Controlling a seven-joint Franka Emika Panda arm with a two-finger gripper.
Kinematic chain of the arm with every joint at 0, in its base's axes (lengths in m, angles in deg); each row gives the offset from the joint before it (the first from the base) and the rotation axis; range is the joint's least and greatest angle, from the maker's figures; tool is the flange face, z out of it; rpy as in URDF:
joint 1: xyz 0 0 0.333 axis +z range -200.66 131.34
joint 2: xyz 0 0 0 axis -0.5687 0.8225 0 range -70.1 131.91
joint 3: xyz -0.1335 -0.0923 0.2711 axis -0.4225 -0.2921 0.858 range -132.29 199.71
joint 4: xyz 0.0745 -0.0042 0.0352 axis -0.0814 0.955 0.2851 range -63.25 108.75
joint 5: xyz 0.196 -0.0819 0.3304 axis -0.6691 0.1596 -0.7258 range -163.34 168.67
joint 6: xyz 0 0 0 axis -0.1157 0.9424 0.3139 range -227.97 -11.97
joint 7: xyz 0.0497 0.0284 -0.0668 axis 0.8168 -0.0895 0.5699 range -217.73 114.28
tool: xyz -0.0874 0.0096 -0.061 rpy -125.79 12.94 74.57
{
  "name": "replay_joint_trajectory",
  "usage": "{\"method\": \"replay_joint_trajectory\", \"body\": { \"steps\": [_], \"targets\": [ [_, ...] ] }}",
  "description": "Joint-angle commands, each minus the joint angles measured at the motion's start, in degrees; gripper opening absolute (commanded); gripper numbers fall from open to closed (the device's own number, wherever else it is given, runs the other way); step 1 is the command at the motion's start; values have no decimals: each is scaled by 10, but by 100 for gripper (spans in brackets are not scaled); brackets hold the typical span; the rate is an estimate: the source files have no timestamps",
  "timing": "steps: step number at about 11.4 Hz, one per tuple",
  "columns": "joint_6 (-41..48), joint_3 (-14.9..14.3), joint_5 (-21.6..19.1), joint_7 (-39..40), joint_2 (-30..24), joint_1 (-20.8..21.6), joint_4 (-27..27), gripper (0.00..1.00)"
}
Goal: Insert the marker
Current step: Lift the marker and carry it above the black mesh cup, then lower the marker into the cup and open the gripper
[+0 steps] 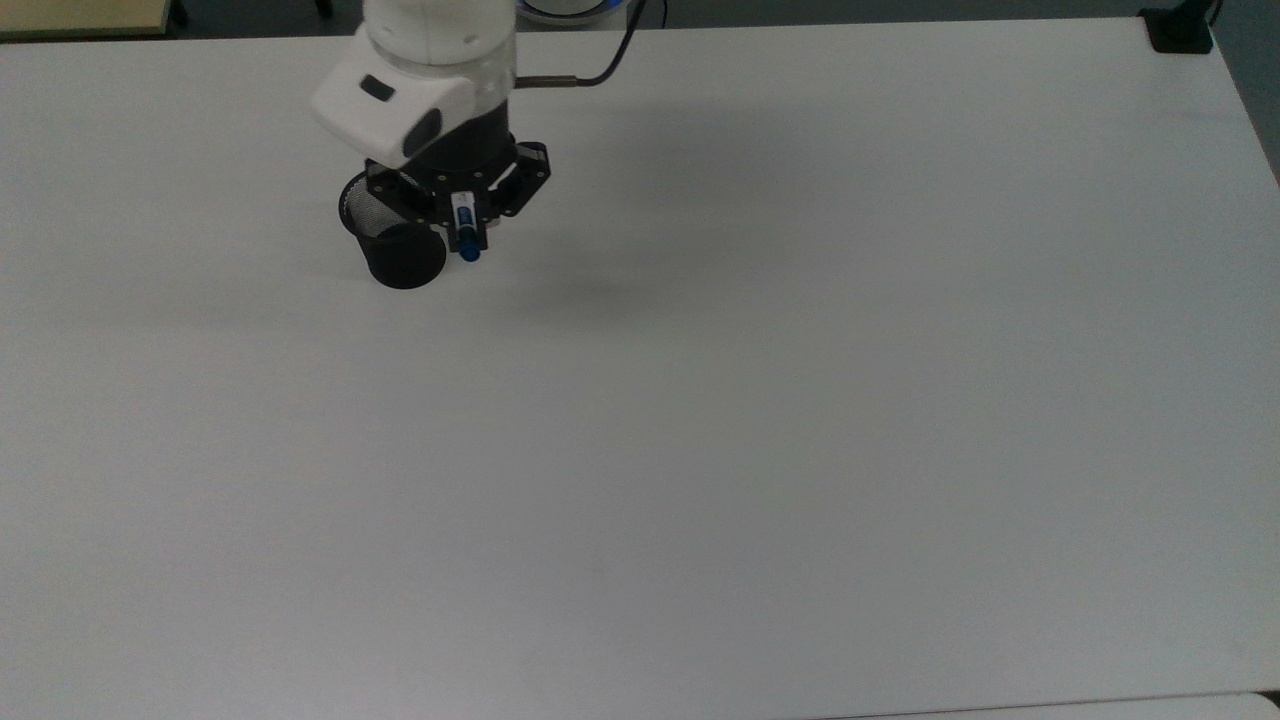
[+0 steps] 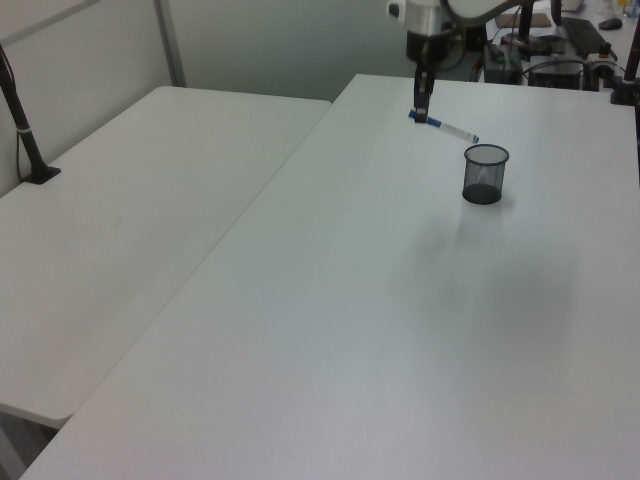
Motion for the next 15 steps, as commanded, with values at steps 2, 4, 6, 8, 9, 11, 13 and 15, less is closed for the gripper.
{"method": "replay_joint_trajectory", "body": {
  "steps": [2, 4, 6, 8, 9, 11, 13, 15],
  "targets": [
    [-101, -25, -3, 1, -49, -21, 102, 0],
    [-155, -31, -3, -5, -60, -21, 144, 0],
    [-220, -31, -3, -7, -63, -28, 198, 0],
    [-268, -33, -3, -8, -81, -30, 243, 0],
    [-273, -42, -2, -6, -102, -30, 269, 0],
    [-275, -50, -2, -3, -131, -31, 305, 0],
    [-275, -59, -2, -3, -153, -32, 315, 0],
    [-273, -62, -2, -6, -156, -35, 327, 10]
  ]
}}
